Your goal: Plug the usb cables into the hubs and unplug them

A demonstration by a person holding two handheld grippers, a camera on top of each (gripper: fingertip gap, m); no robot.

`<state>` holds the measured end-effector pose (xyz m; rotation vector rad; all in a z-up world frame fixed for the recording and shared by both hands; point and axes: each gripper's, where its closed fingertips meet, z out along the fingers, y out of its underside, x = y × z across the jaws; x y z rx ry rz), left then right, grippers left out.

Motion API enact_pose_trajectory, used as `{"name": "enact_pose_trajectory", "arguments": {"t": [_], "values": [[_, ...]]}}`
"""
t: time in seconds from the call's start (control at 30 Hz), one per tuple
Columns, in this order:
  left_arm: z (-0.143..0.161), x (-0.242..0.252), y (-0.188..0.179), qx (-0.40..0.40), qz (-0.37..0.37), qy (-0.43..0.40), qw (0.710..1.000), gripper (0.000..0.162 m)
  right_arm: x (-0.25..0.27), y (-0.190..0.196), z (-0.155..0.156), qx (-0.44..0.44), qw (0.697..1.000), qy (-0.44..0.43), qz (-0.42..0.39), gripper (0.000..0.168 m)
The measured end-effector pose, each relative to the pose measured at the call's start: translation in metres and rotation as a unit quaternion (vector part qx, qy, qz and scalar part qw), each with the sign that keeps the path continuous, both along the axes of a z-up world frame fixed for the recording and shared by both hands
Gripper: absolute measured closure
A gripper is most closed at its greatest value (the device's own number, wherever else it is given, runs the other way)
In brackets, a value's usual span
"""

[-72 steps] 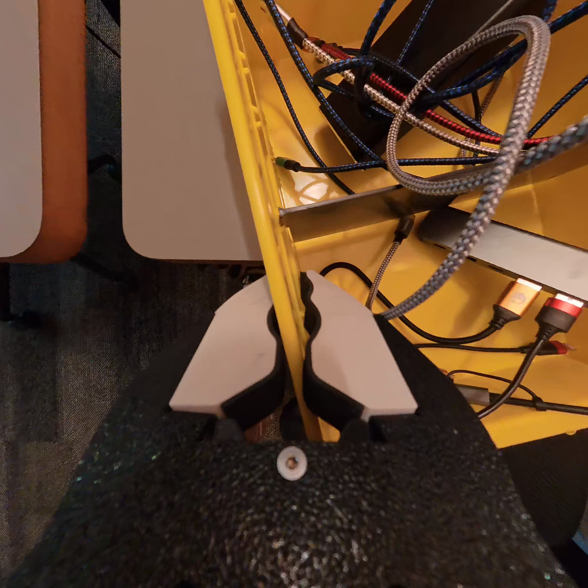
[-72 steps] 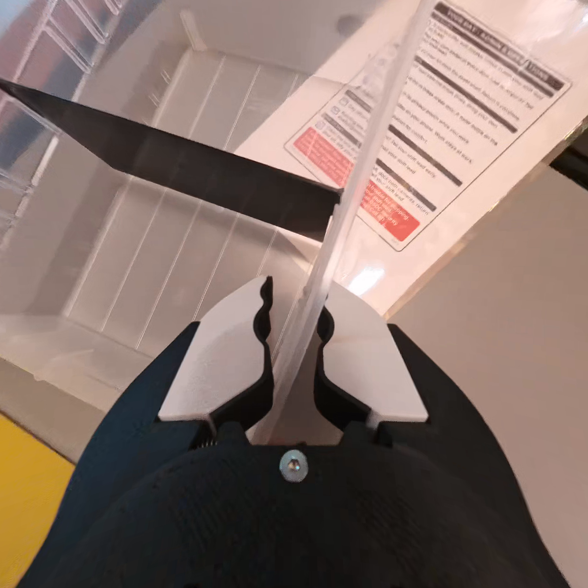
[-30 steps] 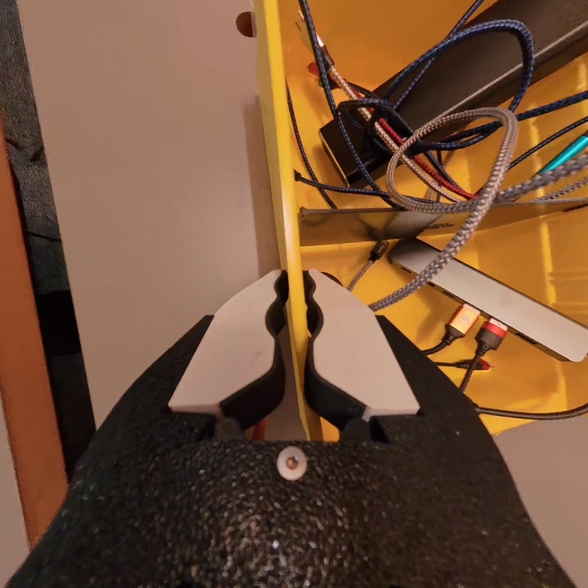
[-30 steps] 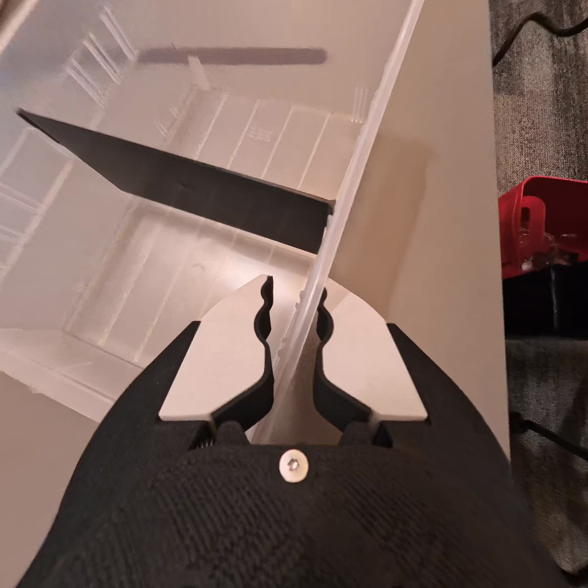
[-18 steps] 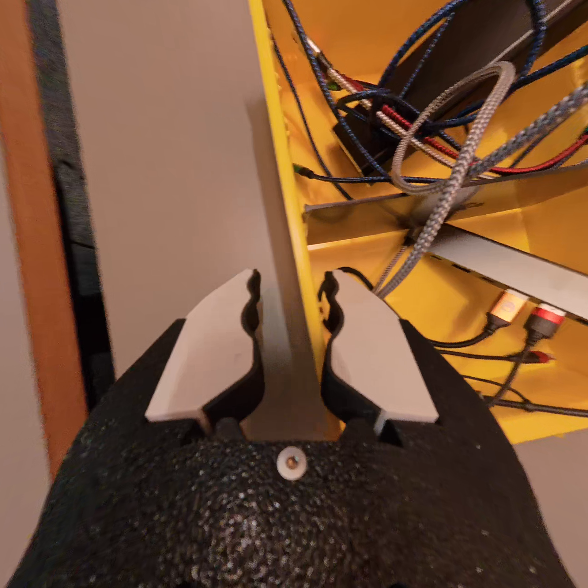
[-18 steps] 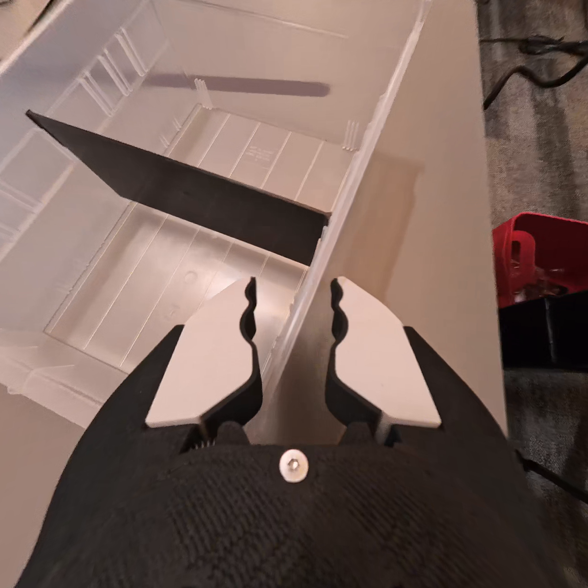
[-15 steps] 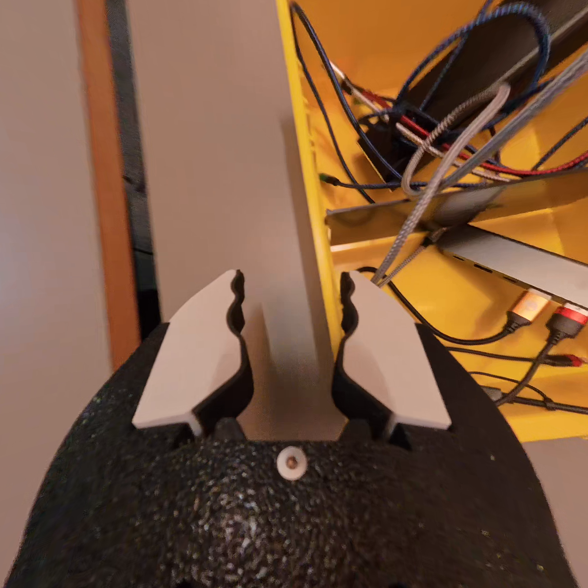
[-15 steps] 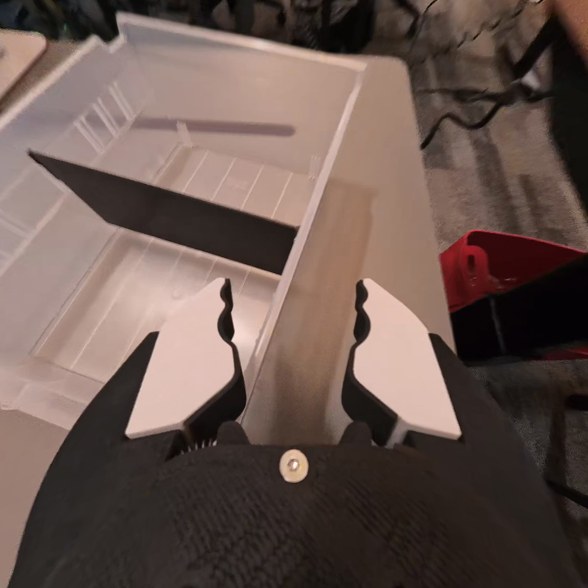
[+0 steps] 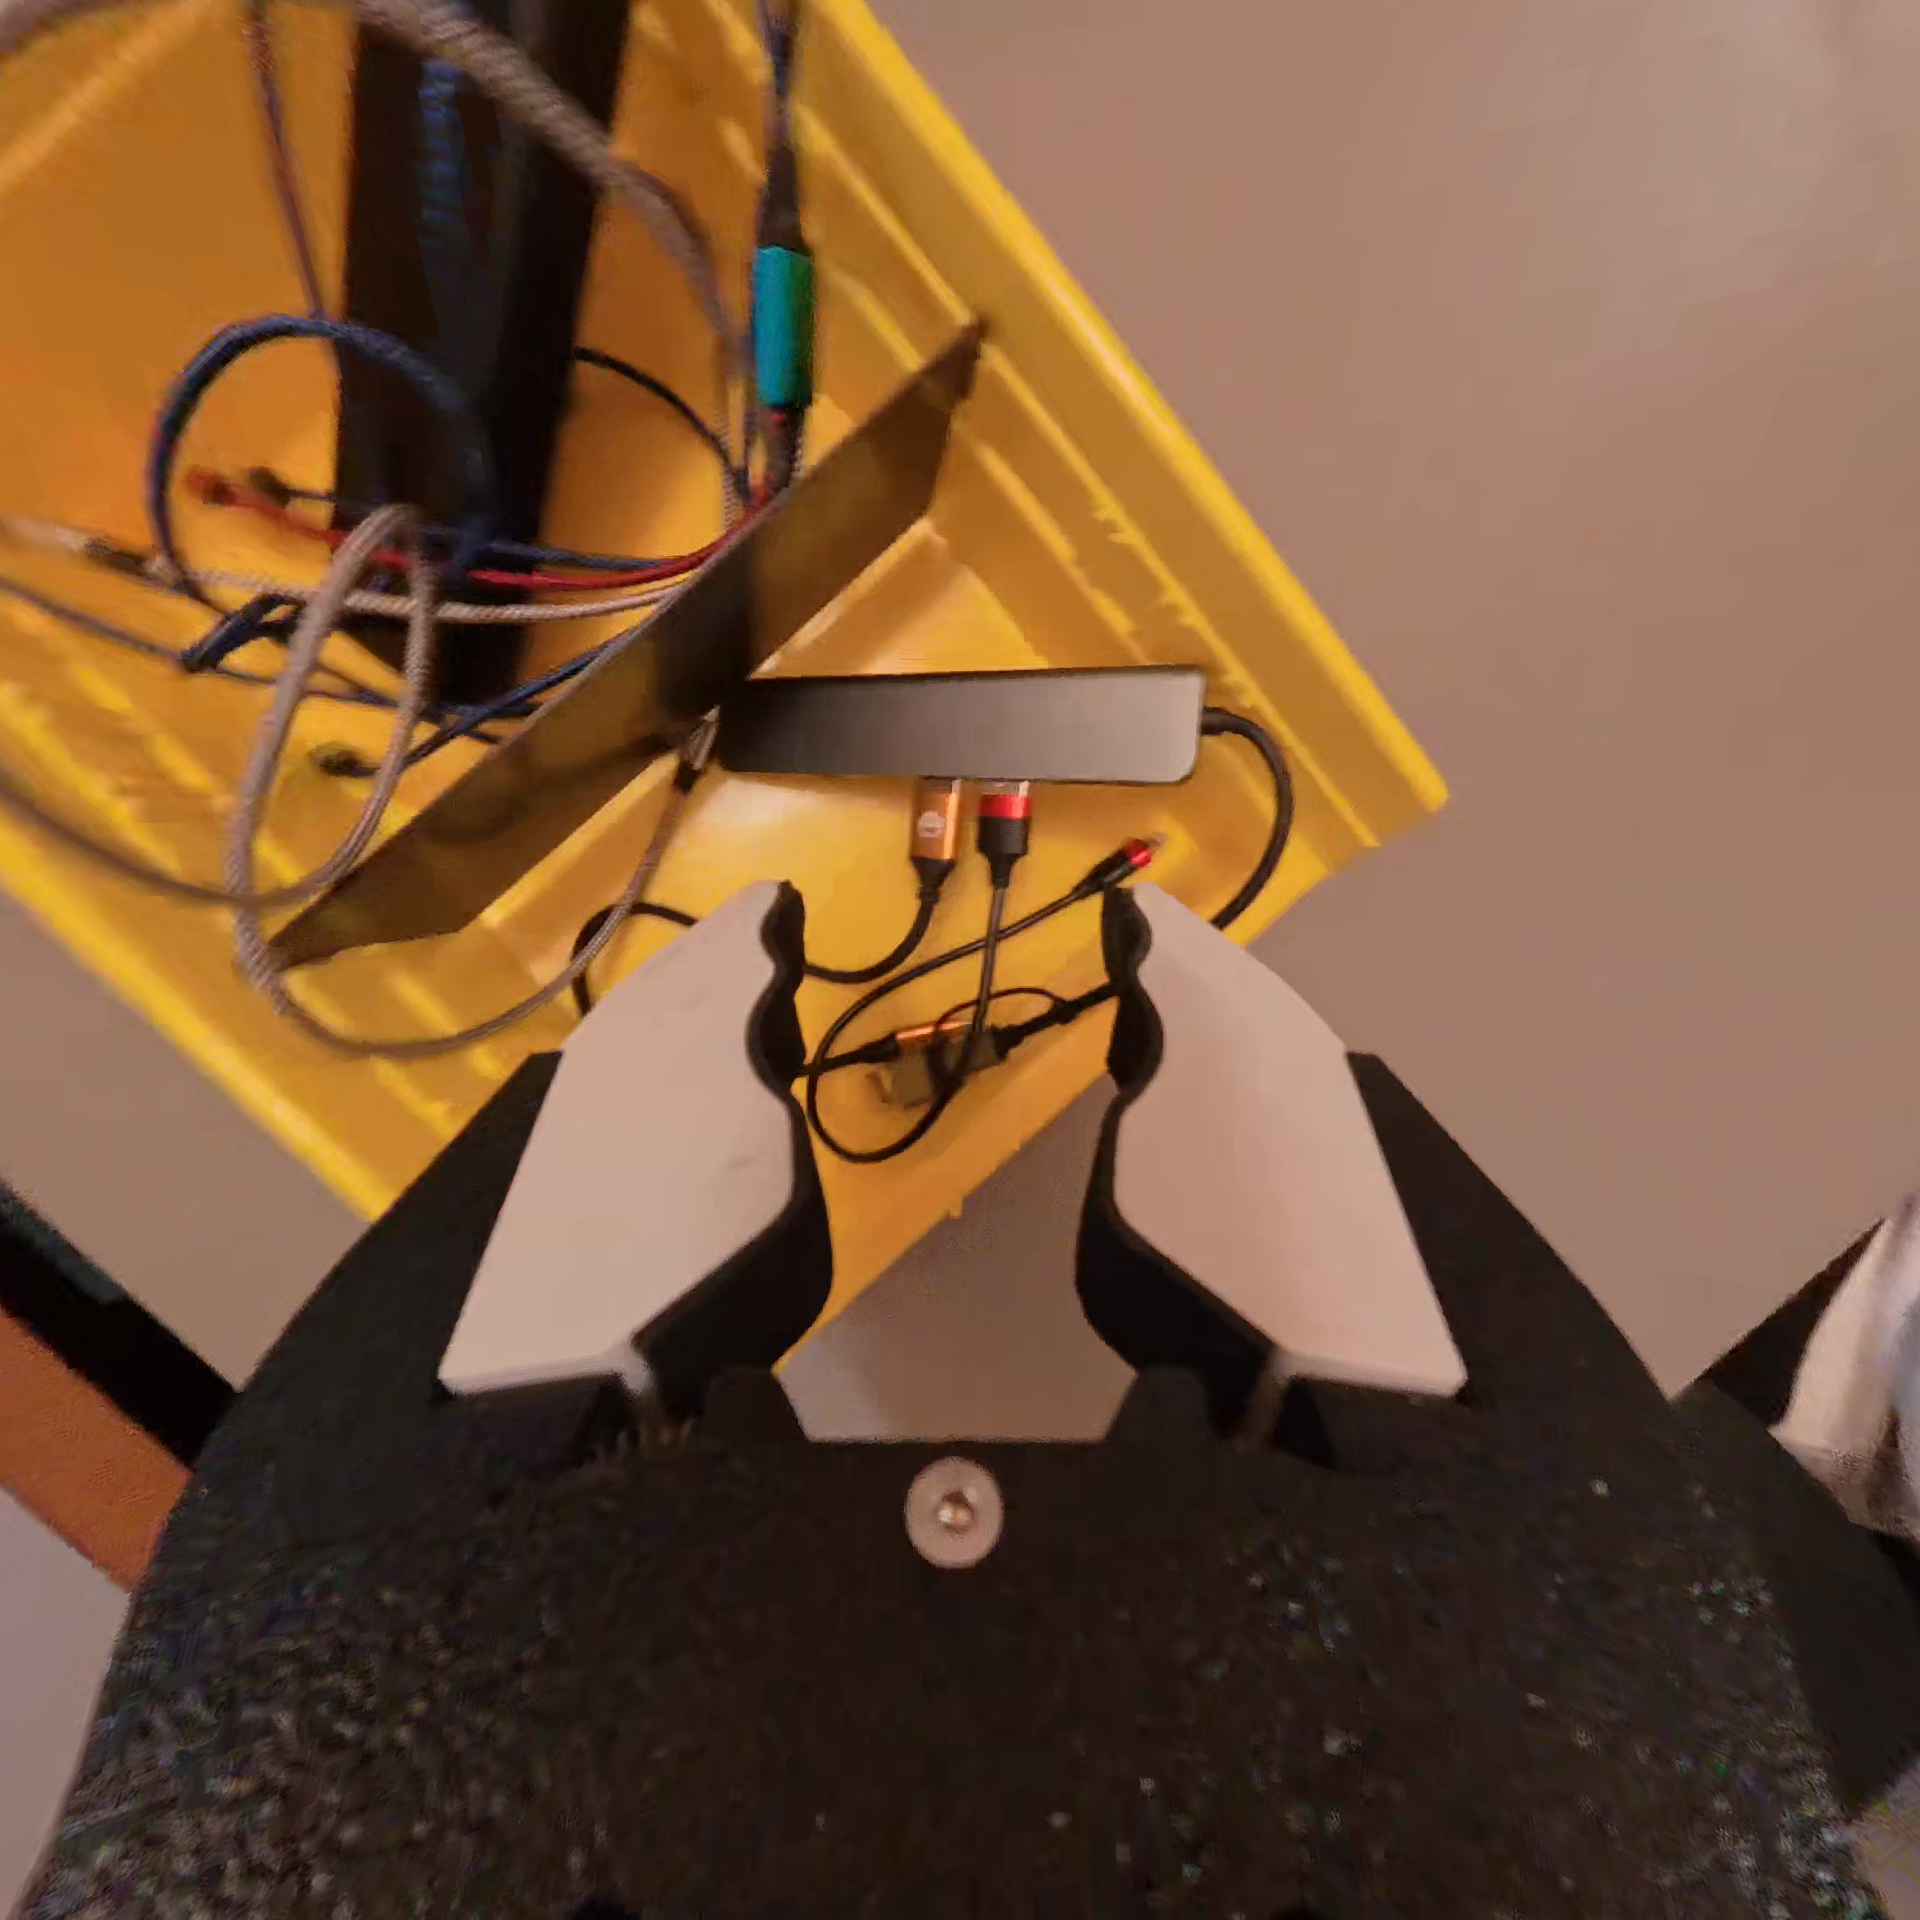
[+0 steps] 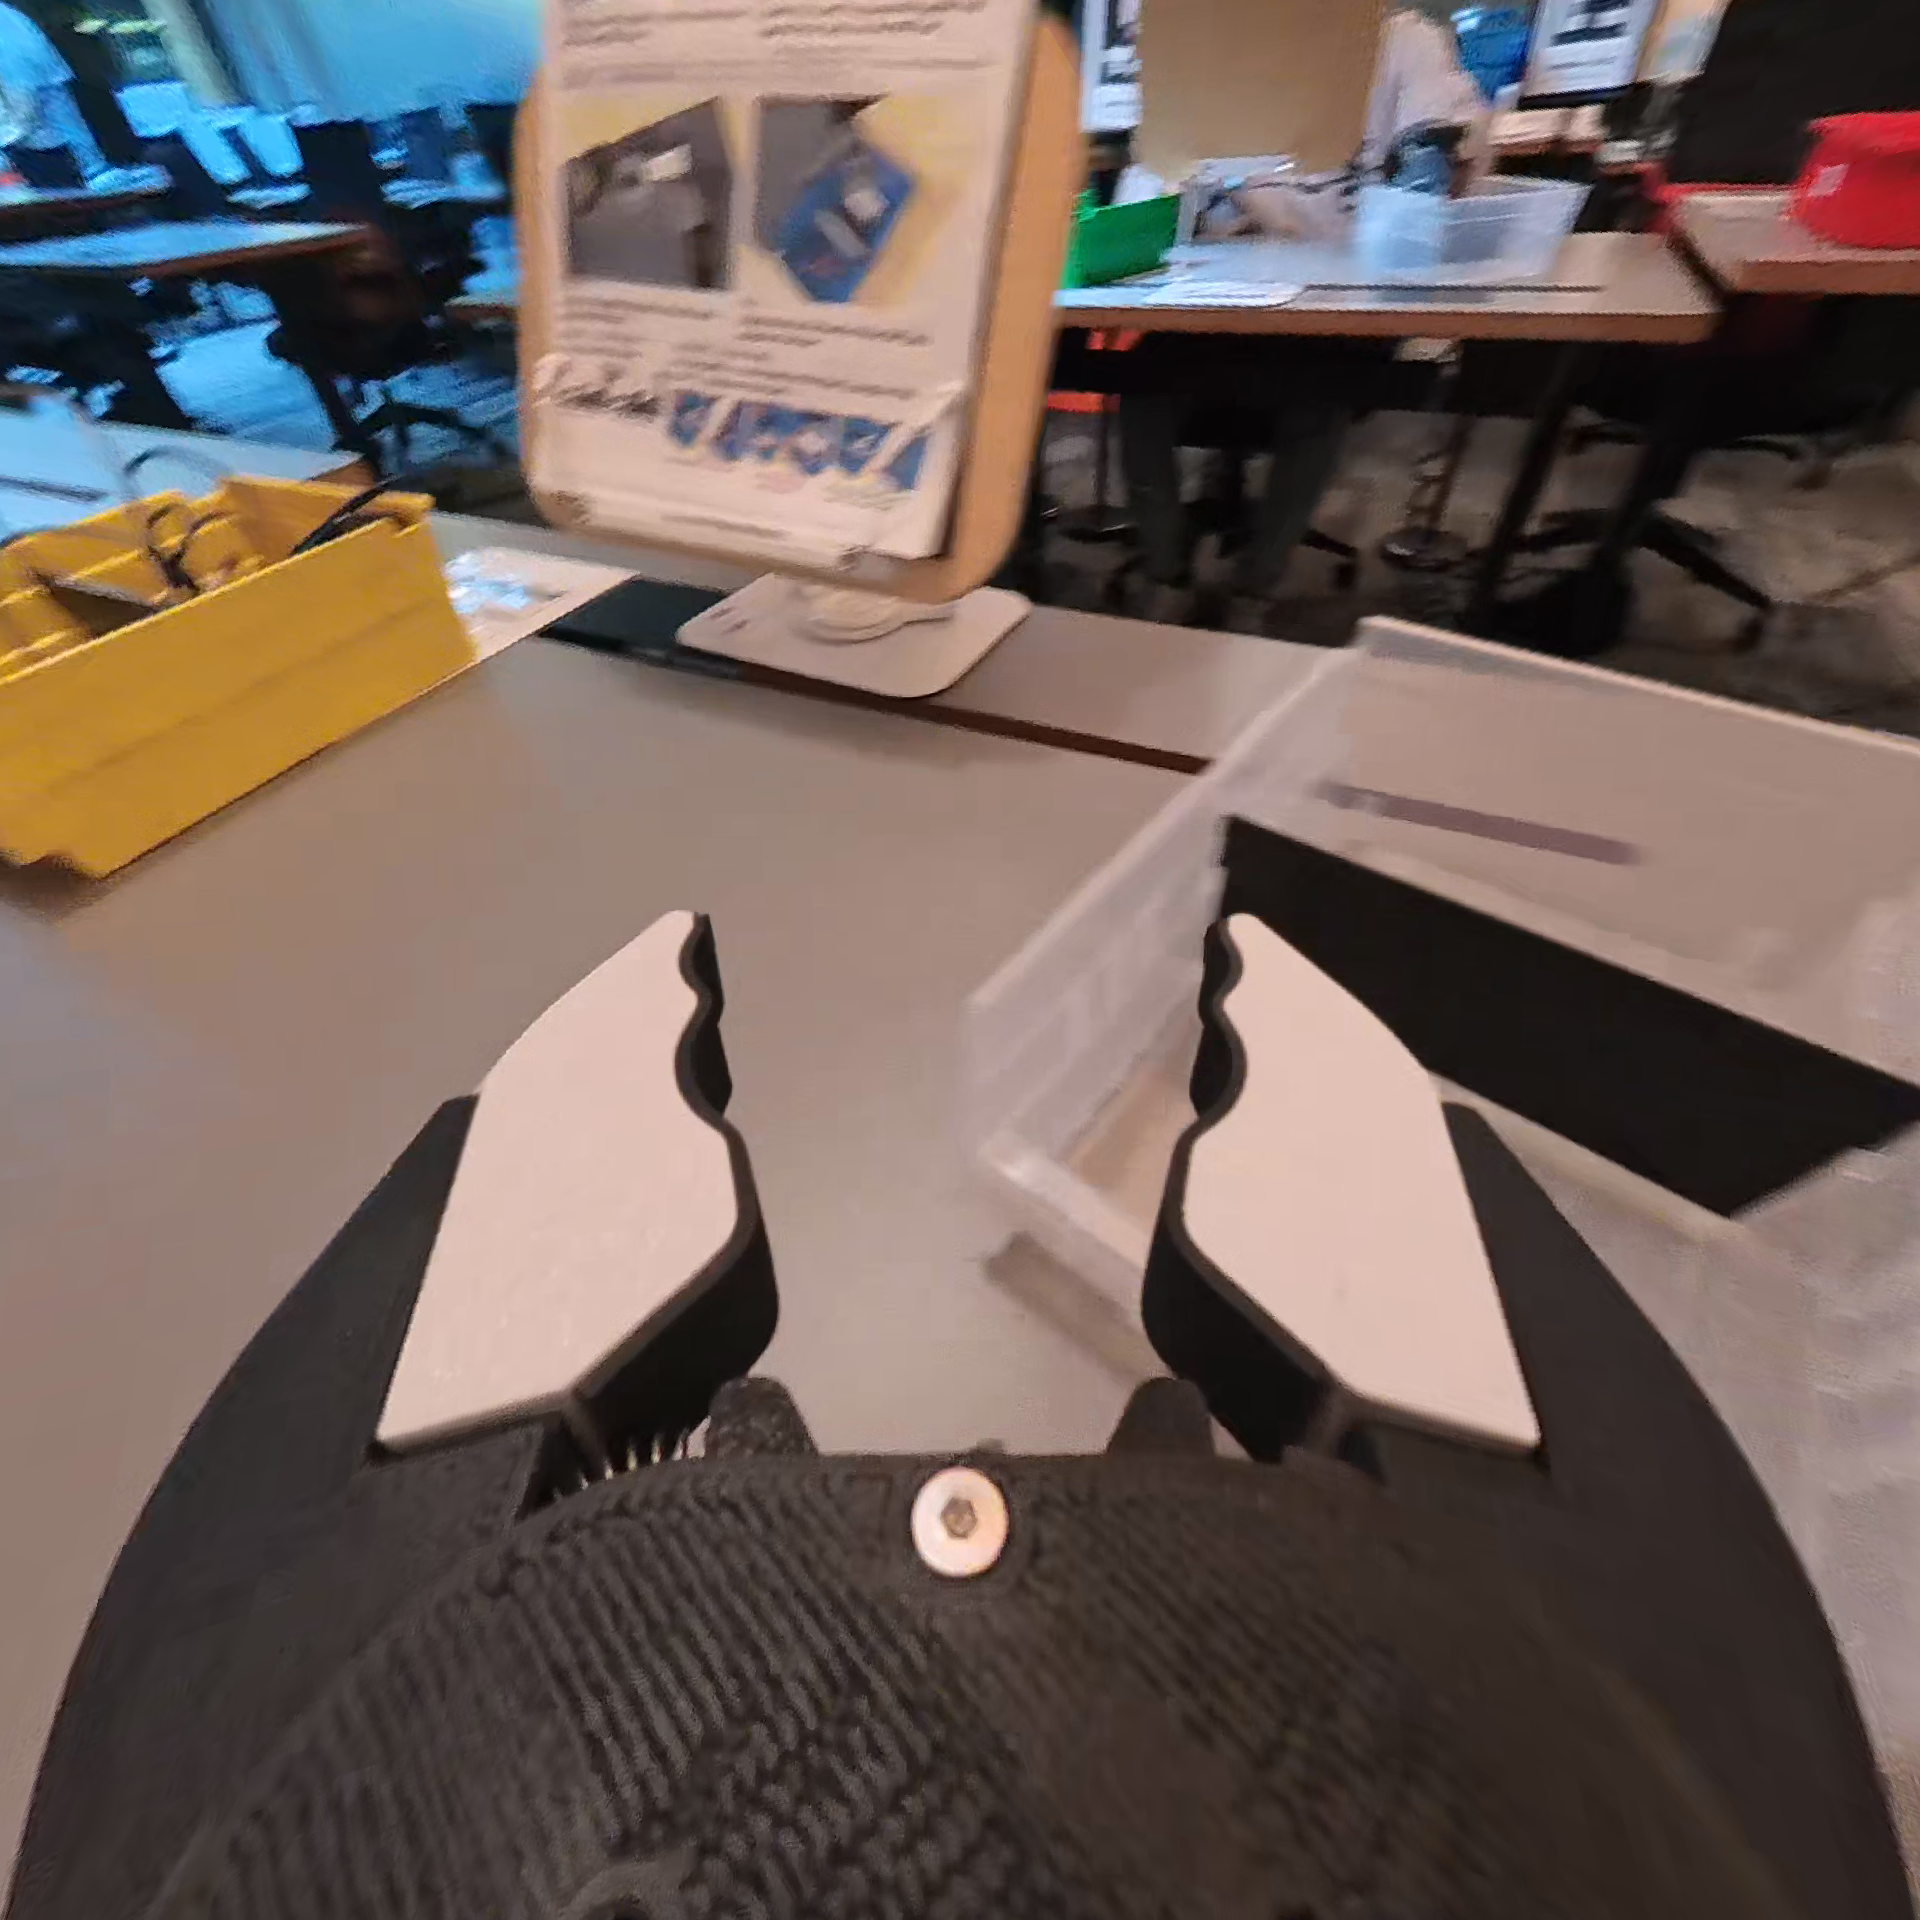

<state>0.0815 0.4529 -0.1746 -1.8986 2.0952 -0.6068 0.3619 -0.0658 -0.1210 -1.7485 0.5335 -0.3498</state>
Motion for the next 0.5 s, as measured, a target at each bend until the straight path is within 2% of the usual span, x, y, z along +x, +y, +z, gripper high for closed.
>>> {"name": "enact_pose_trajectory", "arguments": {"t": [0.03,0.1,0.17,0.23,0.43,0.5], "values": [[-0.002,0.003,-0.007,0.013,-0.025,0.003,1.000,0.110,-0.013,0.011,-0.005,-0.007,1.000,0.001,0.018,0.080],[-0.007,0.010,-0.012,0.089,-0.102,0.001,0.991,0.109,-0.033,0.027,-0.012,-0.020,0.999,0.001,0.045,0.081],[-0.012,0.015,-0.012,0.169,-0.173,0.006,0.970,0.110,-0.048,0.036,-0.017,-0.025,0.998,0.000,0.061,0.083],[-0.021,0.015,-0.016,0.202,-0.226,0.025,0.953,0.109,-0.059,0.039,-0.019,-0.023,0.997,0.005,0.075,0.085],[-0.052,0.026,-0.031,0.239,-0.299,0.025,0.924,0.109,-0.079,0.026,-0.029,-0.015,0.995,0.035,0.089,0.087],[-0.063,0.031,-0.031,0.252,-0.301,0.022,0.919,0.116,-0.082,0.024,-0.031,-0.008,0.995,0.045,0.086,0.087]]}}
